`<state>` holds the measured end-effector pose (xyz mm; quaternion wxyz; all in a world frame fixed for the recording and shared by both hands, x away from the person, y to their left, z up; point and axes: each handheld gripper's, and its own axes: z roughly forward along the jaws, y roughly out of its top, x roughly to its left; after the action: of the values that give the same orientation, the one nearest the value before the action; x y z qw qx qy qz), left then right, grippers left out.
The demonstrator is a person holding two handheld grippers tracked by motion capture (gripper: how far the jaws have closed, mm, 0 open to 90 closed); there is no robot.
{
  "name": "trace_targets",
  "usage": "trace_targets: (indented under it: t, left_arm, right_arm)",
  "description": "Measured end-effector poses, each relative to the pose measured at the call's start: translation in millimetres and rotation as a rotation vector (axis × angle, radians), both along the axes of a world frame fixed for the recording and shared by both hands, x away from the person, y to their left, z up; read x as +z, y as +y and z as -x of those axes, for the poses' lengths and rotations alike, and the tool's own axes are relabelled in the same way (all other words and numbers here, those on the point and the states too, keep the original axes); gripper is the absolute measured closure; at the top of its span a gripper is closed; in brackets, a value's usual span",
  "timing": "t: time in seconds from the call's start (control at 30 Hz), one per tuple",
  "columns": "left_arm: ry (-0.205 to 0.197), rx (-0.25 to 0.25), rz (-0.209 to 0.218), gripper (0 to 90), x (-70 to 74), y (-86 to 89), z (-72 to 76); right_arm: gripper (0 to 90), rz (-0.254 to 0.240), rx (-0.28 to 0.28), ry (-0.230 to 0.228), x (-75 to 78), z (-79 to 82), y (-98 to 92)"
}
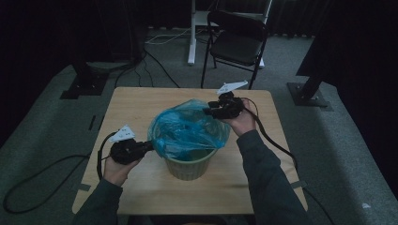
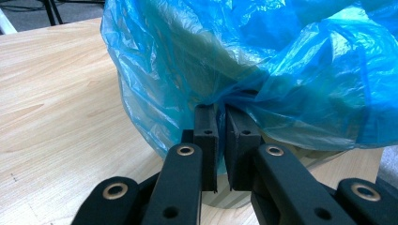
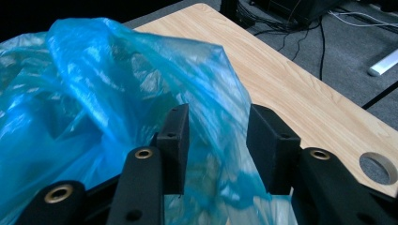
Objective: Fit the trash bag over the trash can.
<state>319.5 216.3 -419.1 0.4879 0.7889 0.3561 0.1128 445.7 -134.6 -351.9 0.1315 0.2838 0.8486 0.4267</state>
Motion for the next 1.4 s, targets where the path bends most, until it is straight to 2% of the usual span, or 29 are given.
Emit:
trace_targets:
  t: [0.1,0.2,0.33,0.57,0.87,0.97,1.03,1.23,1.3,1.4]
  left_arm:
    - [0.001,0.000,0.001,84.1,-0.1,0.2,-0.3]
    - [0.000,0.000,0.002,84.1,-0.2,0.2,-0.2]
    - [-0.001,0.000,0.006,84.1,-0.5,0.3,-0.2]
    - [-0.003,0.000,0.012,84.0,-0.1,-0.8,-0.4]
    - [-0.014,-0.006,0.015,84.2,1.7,-3.1,-0.1]
    - [-0.020,-0.001,0.018,84.2,3.8,-1.9,-0.7]
    - [-0.023,0.004,0.015,84.2,4.2,-2.0,-1.2]
    - [-0.030,0.034,0.012,86.6,1.7,-0.6,-7.5]
    - [-0.020,0.047,0.018,87.5,-0.1,0.6,-11.1]
    - [-0.013,0.054,0.004,87.8,-3.1,1.1,-14.8]
  right_arm:
    - [71.9,-0.011,0.004,0.003,2.1,-5.0,3.9]
    - [81.5,-0.031,-0.001,0.033,1.9,-11.7,4.8]
    - [88.9,-0.008,-0.023,0.046,-0.6,-19.0,7.3]
    - [90.0,0.035,-0.040,0.080,-8.7,-26.5,12.5]
    - [90.0,0.064,-0.056,0.149,-18.1,-37.4,17.2]
    - [90.0,0.090,-0.073,0.185,-23.4,-42.5,18.8]
    - [90.0,0.084,-0.079,0.200,-24.0,-44.1,18.4]
    - [90.0,0.095,-0.106,0.211,-25.3,-48.9,16.0]
    - [90.0,0.100,-0.119,0.215,-26.9,-50.8,15.6]
    - [90.0,0.109,-0.122,0.217,-28.2,-51.5,16.7]
